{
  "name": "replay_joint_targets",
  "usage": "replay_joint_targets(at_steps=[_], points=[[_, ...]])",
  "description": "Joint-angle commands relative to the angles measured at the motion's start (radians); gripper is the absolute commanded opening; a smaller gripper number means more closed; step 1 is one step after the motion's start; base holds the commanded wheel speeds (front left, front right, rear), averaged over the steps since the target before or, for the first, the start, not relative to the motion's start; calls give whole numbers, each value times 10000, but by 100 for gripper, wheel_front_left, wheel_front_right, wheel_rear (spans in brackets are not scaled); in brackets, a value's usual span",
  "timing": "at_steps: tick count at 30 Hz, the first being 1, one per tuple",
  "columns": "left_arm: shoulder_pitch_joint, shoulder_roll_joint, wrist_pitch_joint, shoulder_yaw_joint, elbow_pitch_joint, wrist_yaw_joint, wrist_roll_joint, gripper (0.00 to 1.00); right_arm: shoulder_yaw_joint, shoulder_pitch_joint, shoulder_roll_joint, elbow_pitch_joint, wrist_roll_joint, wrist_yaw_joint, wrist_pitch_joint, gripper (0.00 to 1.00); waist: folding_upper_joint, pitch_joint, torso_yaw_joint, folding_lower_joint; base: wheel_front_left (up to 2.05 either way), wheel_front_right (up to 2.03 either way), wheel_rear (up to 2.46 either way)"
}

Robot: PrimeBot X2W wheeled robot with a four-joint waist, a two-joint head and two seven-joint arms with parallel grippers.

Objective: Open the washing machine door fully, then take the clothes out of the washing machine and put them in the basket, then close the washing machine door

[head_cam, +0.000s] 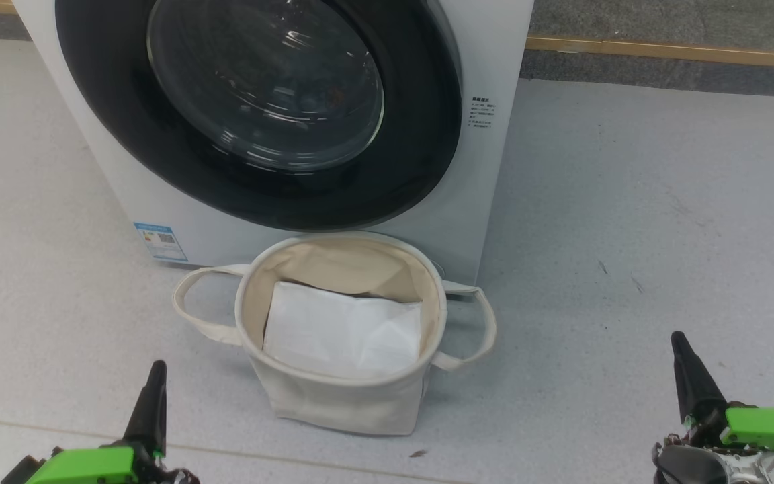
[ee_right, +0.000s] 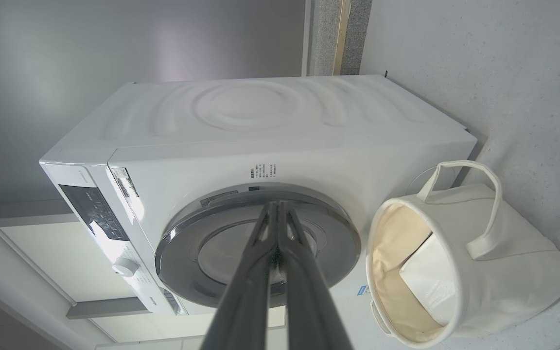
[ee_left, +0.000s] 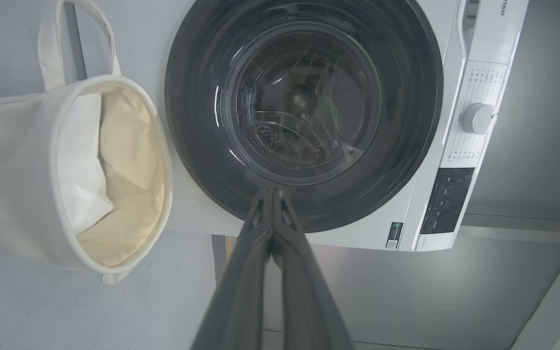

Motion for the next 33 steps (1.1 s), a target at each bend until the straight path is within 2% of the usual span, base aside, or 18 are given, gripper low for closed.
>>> replay_joint_targets(at_steps=[1,10,11,18,22,26,33], points=[[-244,58,81,333,-260,-71,35,0,201,-241,-60,-313,-30,29,73,0,0,0,0,0,0,0,0],[-244,58,81,333,-260,-71,35,0,202,-241,-60,-313,-30,29,73,0,0,0,0,0,0,0,0],[0,0,0,0,0,0,0,100,0,0,0,0,0,0,0,100,0,0,0,0,0,0,0],[180,-25,-71,-47,532,44,-36,100,108,175,62,518,48,1,-89,100,0,-2,5,2,0,0,0],[151,-21,-159,-78,480,97,-80,100,223,127,58,478,168,2,-209,100,0,-25,19,23,0,0,0],[133,-4,-245,-96,393,150,-121,100,323,65,54,462,235,3,-332,100,0,-12,27,2,0,0,0],[94,48,-375,-144,206,195,-126,100,447,-53,48,363,289,4,-509,100,0,-1,46,0,0,0,0]])
